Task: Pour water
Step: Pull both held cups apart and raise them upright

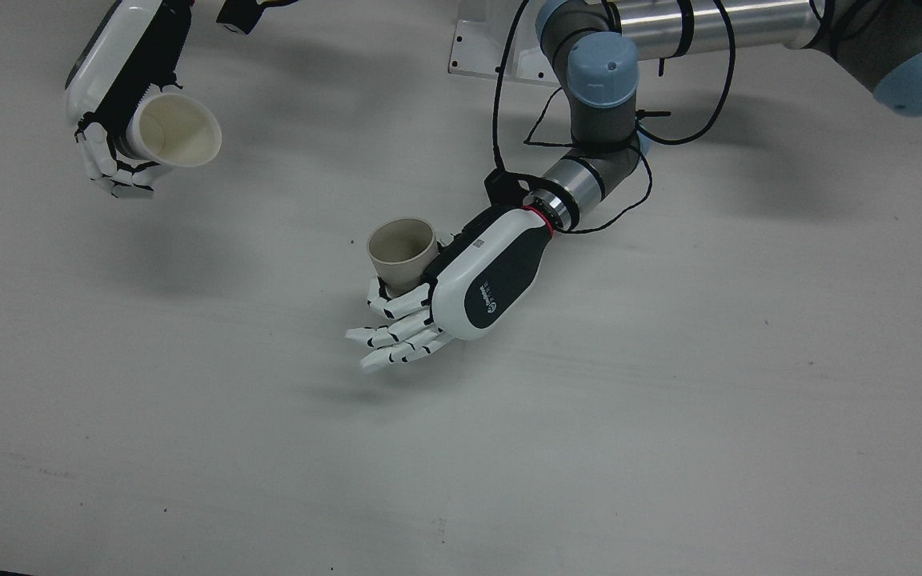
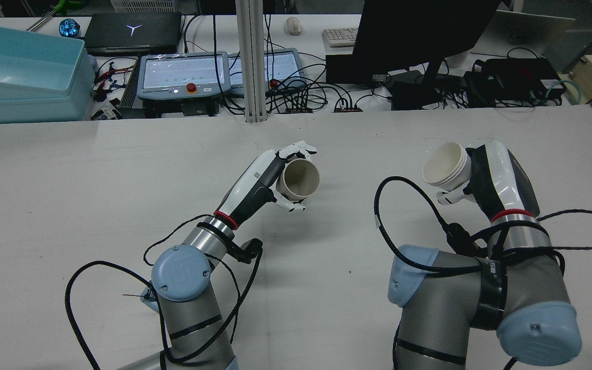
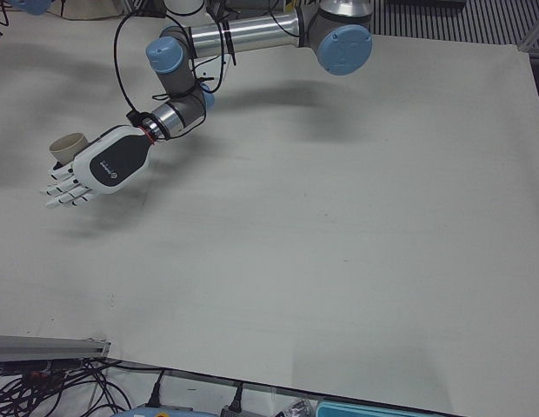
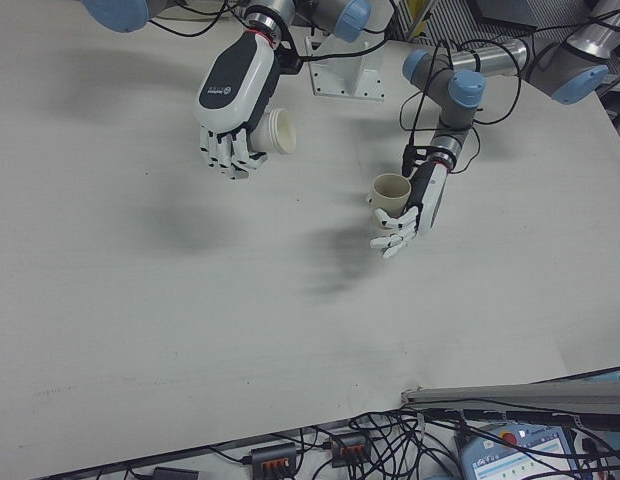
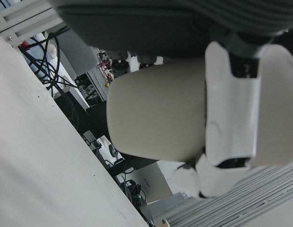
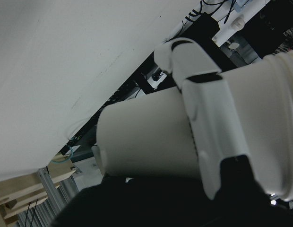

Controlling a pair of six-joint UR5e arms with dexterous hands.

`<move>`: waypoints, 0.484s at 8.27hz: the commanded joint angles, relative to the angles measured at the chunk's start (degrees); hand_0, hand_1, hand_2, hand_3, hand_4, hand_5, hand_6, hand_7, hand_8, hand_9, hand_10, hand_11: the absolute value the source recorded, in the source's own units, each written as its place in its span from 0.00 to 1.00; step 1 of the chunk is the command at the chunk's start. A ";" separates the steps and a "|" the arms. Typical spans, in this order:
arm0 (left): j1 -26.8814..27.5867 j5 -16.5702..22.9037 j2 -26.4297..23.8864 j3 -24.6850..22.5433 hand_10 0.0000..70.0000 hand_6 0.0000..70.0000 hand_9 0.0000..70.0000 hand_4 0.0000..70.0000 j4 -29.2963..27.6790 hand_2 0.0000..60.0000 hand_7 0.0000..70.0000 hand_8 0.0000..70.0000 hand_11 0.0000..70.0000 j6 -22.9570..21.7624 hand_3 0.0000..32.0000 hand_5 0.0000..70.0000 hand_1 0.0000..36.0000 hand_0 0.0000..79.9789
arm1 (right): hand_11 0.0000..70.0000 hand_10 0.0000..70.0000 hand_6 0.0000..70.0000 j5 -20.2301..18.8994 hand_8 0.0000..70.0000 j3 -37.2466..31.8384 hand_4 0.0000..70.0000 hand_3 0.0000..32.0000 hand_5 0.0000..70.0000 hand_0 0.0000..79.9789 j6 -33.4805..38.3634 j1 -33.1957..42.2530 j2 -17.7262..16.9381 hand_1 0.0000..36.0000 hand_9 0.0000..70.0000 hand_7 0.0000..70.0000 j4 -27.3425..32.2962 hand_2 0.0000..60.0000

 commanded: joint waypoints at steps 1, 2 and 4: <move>-0.85 0.55 0.25 -1.99 0.20 0.31 0.16 1.00 3.18 1.00 0.35 0.19 0.31 -0.80 0.00 1.00 0.98 0.81 | 0.62 0.41 0.64 16.07 0.56 -0.89 1.00 0.00 0.97 1.00 0.59 -2.48 -6.79 0.77 0.61 0.63 4.43 0.55; -1.29 0.64 0.34 -3.40 0.20 0.31 0.16 1.00 4.67 1.00 0.35 0.19 0.31 -0.80 0.00 1.00 0.98 0.81 | 0.65 0.44 0.67 16.19 0.58 -1.07 1.00 0.00 0.99 1.00 2.68 -3.10 -7.25 0.72 0.64 0.65 6.56 0.53; -1.47 0.73 1.82 -7.61 0.19 0.29 0.16 1.00 8.01 1.00 0.33 0.19 0.30 -0.80 0.00 1.00 0.98 0.80 | 0.72 0.50 0.65 16.37 0.63 -1.16 1.00 0.00 0.93 0.99 8.23 -3.89 -6.91 0.64 0.72 0.64 9.99 0.43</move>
